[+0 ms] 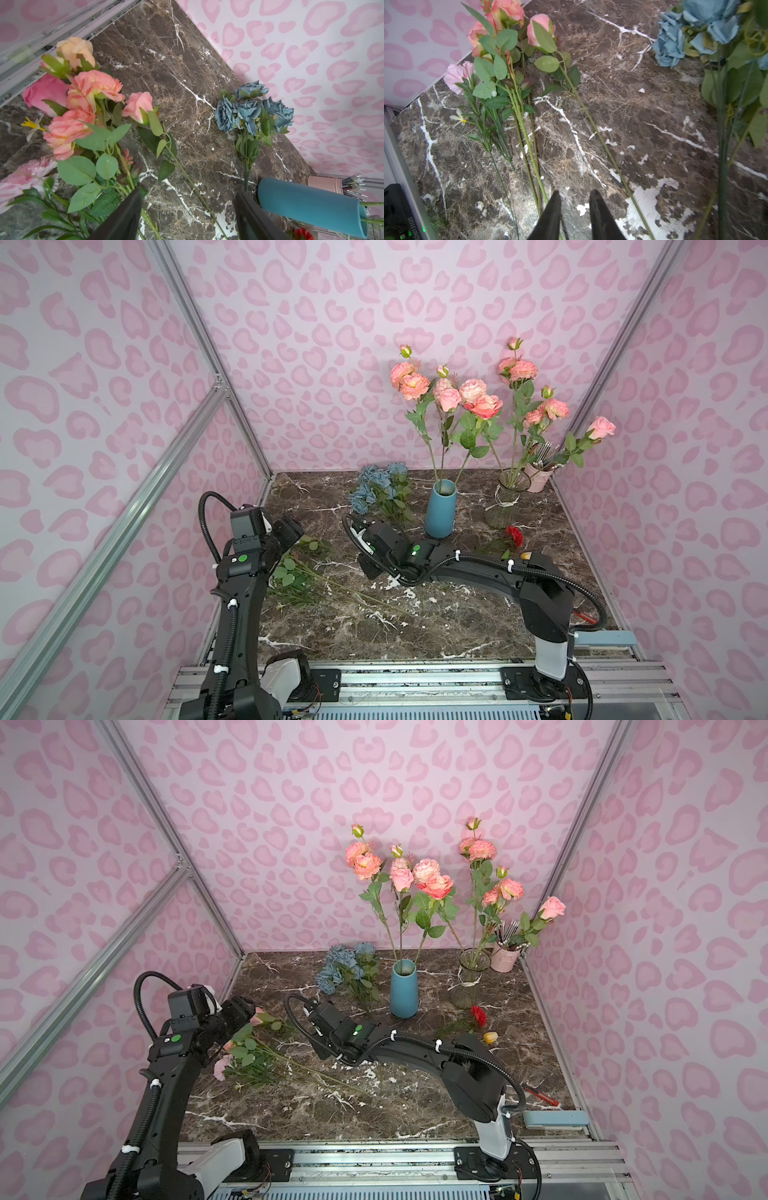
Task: Place the pink flowers into the vase
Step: Pick up the flower at the center of the board.
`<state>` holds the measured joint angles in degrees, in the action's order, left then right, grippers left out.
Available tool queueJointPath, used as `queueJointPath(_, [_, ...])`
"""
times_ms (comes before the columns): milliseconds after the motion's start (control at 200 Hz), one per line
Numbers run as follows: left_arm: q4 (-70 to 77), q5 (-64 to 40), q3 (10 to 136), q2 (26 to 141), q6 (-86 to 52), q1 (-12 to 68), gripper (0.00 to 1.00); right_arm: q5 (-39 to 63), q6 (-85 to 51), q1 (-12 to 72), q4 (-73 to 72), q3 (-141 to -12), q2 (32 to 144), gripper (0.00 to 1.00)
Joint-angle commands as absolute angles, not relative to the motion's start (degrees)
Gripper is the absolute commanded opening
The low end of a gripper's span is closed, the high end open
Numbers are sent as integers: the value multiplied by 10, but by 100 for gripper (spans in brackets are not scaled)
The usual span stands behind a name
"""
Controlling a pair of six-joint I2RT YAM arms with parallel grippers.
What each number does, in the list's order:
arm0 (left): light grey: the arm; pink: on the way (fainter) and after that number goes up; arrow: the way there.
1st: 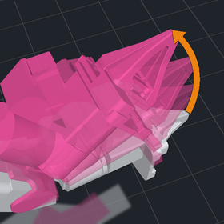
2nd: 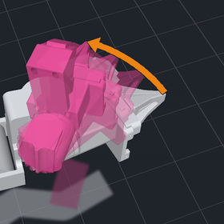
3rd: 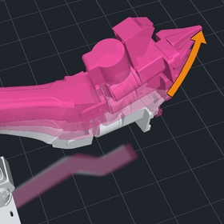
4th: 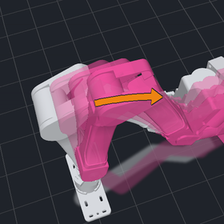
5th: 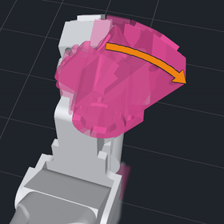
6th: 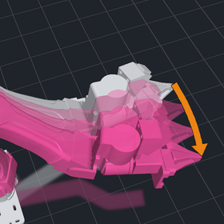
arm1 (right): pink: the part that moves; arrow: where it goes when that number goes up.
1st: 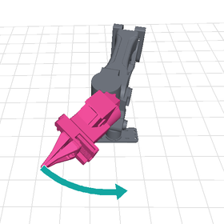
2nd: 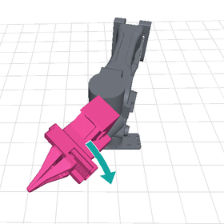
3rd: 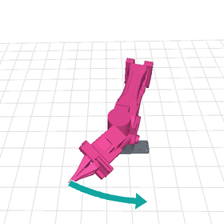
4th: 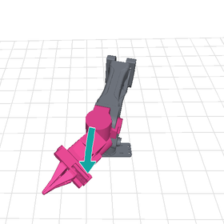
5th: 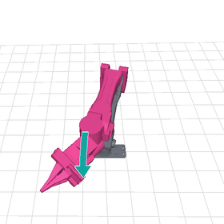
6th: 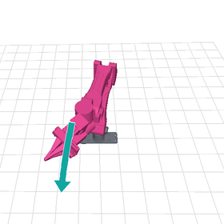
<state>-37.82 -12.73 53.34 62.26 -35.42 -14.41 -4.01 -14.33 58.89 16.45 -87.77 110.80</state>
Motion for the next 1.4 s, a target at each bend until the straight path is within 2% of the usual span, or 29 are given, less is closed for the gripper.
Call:
queueJointPath(0, [-349,-105,565,622,-322,-135,73,-4,-127,589,164,-902,1124,29])
queueJointPath(290, [-344,-7,558,597,-271,-133,74,2,-102,613,243,-1042,1227,29])
queueJointPath(810, [-290,2,504,592,-272,-154,73,21,-60,622,404,-1346,1454,28])
queueJointPath(1395, [-288,0,498,590,-273,-167,73,48,-37,631,413,-1367,1485,28])
